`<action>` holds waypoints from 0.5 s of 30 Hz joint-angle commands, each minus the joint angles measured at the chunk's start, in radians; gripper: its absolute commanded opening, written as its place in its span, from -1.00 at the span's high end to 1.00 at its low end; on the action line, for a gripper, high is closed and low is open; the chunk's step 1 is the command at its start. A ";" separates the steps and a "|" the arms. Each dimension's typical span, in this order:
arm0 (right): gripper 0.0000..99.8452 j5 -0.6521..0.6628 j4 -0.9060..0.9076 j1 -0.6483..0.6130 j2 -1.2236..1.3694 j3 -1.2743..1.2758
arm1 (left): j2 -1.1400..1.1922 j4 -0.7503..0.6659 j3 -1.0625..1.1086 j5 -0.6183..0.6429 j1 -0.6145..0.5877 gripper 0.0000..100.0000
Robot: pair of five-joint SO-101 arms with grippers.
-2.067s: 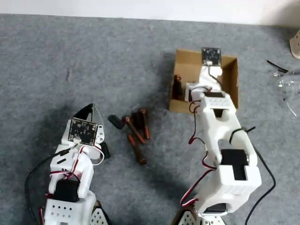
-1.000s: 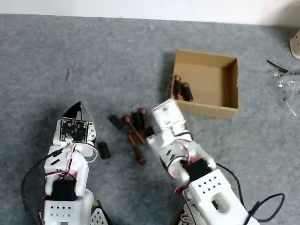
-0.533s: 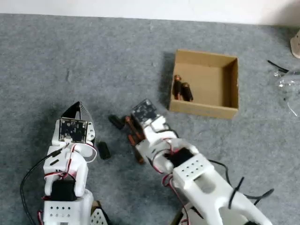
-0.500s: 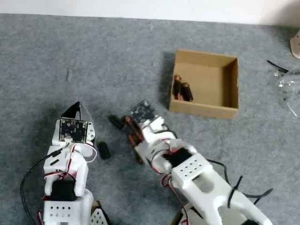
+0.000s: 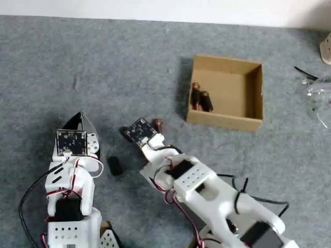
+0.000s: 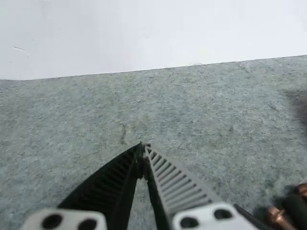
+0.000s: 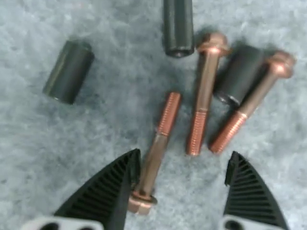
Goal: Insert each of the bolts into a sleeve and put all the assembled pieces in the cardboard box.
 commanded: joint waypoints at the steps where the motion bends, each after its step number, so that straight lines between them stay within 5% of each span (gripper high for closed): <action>1: 0.49 0.009 0.007 -0.010 0.061 -0.068 | -0.013 -0.020 -0.004 0.006 -0.016 0.99; 15: 0.49 0.009 0.039 -0.071 0.196 -0.117 | -0.013 -0.021 -0.004 0.008 -0.035 0.99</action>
